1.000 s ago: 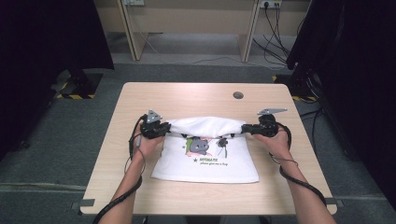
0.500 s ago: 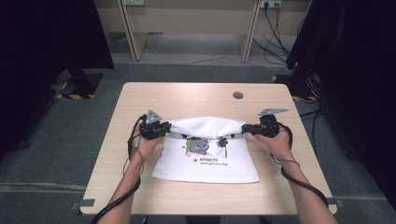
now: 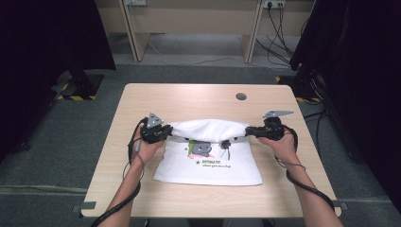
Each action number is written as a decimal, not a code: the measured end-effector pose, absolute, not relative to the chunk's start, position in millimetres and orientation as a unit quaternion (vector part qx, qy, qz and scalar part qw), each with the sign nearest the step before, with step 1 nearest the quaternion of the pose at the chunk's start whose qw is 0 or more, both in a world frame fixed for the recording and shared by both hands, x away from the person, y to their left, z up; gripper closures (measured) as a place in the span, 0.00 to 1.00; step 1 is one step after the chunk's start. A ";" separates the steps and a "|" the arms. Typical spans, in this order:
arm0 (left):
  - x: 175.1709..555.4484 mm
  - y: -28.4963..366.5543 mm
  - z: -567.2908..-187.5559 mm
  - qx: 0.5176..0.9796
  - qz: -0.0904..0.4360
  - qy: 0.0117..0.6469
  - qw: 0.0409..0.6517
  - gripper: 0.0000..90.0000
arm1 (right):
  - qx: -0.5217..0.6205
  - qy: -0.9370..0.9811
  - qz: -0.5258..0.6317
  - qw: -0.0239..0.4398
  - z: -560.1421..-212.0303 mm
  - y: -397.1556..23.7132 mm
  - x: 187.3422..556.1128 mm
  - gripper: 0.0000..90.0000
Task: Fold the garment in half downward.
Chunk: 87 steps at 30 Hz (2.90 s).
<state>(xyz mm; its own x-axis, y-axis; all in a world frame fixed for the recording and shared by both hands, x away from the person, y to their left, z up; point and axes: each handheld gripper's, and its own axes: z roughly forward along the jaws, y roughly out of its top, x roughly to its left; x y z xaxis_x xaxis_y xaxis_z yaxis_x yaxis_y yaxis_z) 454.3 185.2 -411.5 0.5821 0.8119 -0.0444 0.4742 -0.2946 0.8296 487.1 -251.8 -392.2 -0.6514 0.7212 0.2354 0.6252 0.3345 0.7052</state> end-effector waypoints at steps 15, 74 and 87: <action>445.0 183.9 -408.3 0.783 0.205 0.399 0.431 0.91 | 0.406 0.818 0.402 0.061 -392.4 -253.2 481.3 0.91; 413.8 188.2 -406.0 0.808 0.216 0.359 0.415 0.91 | 0.374 0.828 0.413 0.060 -387.2 -260.4 450.4 0.91; 408.4 189.3 -404.7 0.807 0.215 0.357 0.419 0.91 | 0.366 0.831 0.413 0.064 -386.5 -259.7 443.5 0.91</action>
